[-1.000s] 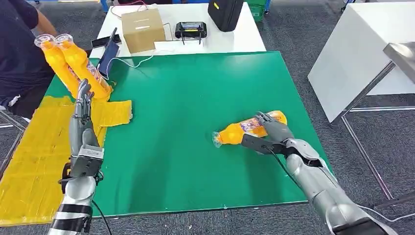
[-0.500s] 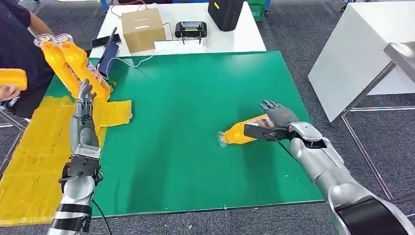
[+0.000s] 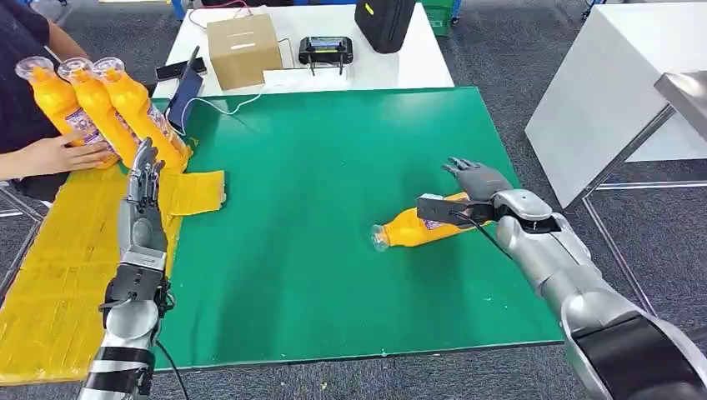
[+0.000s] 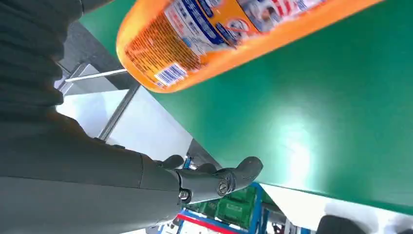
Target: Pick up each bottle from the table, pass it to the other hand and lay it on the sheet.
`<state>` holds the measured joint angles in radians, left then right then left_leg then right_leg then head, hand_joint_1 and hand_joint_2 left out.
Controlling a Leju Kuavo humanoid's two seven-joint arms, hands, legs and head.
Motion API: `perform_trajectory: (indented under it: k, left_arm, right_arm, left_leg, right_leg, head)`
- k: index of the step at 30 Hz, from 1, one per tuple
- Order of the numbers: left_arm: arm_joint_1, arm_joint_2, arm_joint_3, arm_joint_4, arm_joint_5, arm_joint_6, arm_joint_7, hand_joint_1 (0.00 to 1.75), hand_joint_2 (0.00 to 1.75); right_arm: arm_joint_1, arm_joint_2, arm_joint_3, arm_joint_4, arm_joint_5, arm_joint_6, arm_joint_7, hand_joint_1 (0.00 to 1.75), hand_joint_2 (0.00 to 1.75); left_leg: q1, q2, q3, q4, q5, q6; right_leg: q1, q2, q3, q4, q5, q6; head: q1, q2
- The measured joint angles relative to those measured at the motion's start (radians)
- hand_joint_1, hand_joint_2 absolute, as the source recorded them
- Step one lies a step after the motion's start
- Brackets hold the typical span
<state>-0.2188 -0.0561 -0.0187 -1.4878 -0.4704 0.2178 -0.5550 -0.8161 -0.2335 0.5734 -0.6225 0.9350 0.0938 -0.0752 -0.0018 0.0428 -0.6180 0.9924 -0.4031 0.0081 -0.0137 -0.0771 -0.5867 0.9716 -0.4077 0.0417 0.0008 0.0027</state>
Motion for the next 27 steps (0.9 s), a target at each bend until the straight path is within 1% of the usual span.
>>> perform_trajectory:
  k: [7, 16, 20, 21, 22, 25, 27]
  left_arm:
    - [-0.017, 0.002, 0.004, 0.026, 0.014, -0.012, -0.011, 0.0, 0.0]
    - [-0.036, 0.004, 0.004, 0.058, 0.02, -0.012, -0.015, 0.0, 0.0]
    - [-0.05, 0.004, 0.003, 0.074, 0.033, -0.022, -0.026, 0.0, 0.0]
    - [-0.059, 0.004, 0.002, 0.082, 0.039, -0.026, -0.031, 0.0, 0.0]
    - [-0.071, 0.005, -0.003, 0.097, 0.045, -0.029, -0.039, 0.0, 0.0]
    - [-0.111, 0.005, -0.025, 0.147, 0.062, -0.03, -0.056, 0.0, 0.0]
    - [-0.135, 0.005, -0.04, 0.179, 0.067, -0.031, -0.062, 0.0, 0.0]
  right_arm:
    - [-0.01, 0.001, 0.029, 0.073, -0.012, 0.061, -0.025, 0.0, 1.75]
    - [-0.01, 0.002, 0.062, 0.138, -0.009, 0.069, -0.029, 0.0, 1.75]
    - [-0.014, 0.0, 0.069, 0.161, -0.016, 0.116, -0.034, 0.0, 1.75]
    - [-0.015, -0.001, 0.069, 0.169, -0.018, 0.125, -0.038, 1.43, 1.75]
    - [-0.012, -0.004, 0.072, 0.181, -0.019, 0.129, -0.044, 1.75, 1.75]
    - [0.001, -0.01, 0.089, 0.214, -0.023, 0.135, -0.049, 1.75, 1.75]
    - [0.012, -0.011, 0.093, 0.231, -0.018, 0.134, -0.039, 1.75, 1.75]
  left_leg:
    - [0.0, 0.0, 0.0, 0.0, 0.0, 0.0]
    - [0.0, 0.0, 0.0, 0.0, 0.0, 0.0]
    - [0.0, 0.0, 0.001, 0.0, 0.0, 0.0]
    - [0.0, 0.0, 0.002, 0.0, 0.0, 0.0]
    - [0.0, 0.0, 0.003, 0.0, 0.0, 0.0]
    - [0.001, -0.001, 0.007, 0.0, 0.0, 0.0]
    - [0.002, -0.001, 0.017, 0.0, -0.005, 0.003]
  right_leg:
    - [0.0, 0.0, 0.0, 0.0, 0.0, 0.0]
    - [0.0, 0.0, 0.0, 0.0, 0.0, 0.0]
    - [0.0, 0.0, 0.0, 0.0, 0.0, 0.0]
    - [0.0, 0.0, 0.0, 0.0, 0.0, 0.0]
    - [0.0, -0.001, 0.001, -0.001, 0.0, 0.0]
    - [0.0, -0.002, 0.006, -0.002, -0.001, 0.0]
    - [0.0, -0.001, 0.006, -0.004, -0.005, 0.002]
  head:
    - [0.0, 0.0]
    - [0.0, 0.0]
    - [0.0, 0.0]
    - [0.0, 0.0]
    - [0.0, 0.0]
    - [0.001, 0.0]
    - [0.0, 0.0]
